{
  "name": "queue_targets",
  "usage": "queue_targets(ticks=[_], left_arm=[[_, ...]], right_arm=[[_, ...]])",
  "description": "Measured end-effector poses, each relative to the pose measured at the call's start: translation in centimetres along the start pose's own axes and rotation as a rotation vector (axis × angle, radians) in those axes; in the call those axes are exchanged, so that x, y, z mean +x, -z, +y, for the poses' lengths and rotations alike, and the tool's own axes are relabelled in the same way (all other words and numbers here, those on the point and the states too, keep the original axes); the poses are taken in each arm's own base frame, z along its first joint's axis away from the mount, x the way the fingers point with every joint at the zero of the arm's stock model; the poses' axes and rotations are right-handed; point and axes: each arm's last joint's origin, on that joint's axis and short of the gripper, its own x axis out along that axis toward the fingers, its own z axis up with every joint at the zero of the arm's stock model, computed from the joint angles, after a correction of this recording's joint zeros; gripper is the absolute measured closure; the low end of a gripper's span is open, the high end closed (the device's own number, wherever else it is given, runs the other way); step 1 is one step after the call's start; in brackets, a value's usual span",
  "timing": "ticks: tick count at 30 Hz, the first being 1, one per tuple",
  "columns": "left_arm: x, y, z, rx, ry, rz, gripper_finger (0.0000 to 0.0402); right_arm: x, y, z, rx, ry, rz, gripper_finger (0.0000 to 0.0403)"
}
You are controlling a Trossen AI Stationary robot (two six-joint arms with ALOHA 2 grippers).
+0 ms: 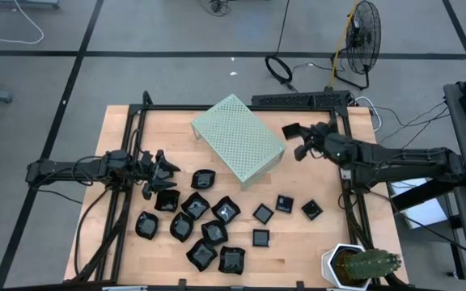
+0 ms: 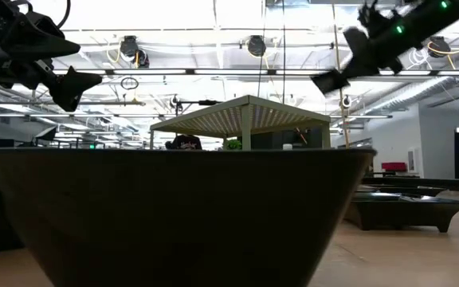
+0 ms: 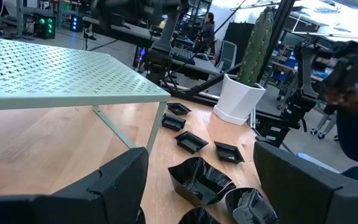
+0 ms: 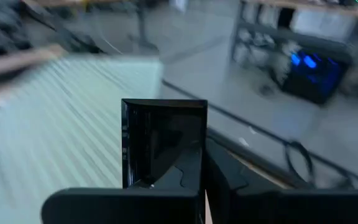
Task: Pick & Place Mini shaped plates
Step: Put the square plate on the shelf
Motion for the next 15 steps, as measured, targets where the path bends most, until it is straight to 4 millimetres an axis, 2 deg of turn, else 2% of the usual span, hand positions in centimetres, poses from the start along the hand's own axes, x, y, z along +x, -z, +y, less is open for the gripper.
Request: queue_targets(ticks=[4, 7, 11, 15], left_arm=[[0.0, 0.0, 0.0, 0.000, 0.000, 0.000, 0.0105], [0.0, 0.0, 0.0, 0.000, 0.000, 0.000, 0.0105], [0.0, 0.0, 0.0, 0.000, 0.000, 0.001, 0.0105], [0.0, 0.0, 0.0, 0.000, 0.000, 0.000, 0.0105]], right_arm=[[0.7, -2.8, 0.7, 0.014, -0.111, -0.039, 0.0402], [2.0, -4.6, 1.6, 0.010, -0.200, -0.013, 0.0402], [4.8, -6.8, 3.2, -0.032, -0.310, 0.034, 0.0403], [8.6, -8.5, 3.5, -0.082, -0.255, 0.132, 0.0403]])
